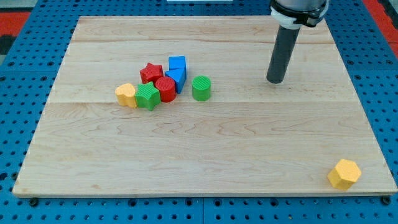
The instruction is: Slide your hand to the right bottom corner
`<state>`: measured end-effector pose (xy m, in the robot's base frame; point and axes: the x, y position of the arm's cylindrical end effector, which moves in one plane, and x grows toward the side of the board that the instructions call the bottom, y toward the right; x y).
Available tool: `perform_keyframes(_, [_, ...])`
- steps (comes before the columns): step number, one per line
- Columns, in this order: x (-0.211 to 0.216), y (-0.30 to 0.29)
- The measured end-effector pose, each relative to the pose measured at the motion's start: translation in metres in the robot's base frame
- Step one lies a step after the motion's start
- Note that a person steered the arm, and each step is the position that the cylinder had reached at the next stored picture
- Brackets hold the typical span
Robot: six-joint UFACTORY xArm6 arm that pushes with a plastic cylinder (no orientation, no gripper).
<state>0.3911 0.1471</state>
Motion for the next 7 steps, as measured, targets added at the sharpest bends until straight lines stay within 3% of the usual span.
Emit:
perform_keyframes(5, [-0.018, -0.013])
perform_keyframes(7, [0.004, 0.014])
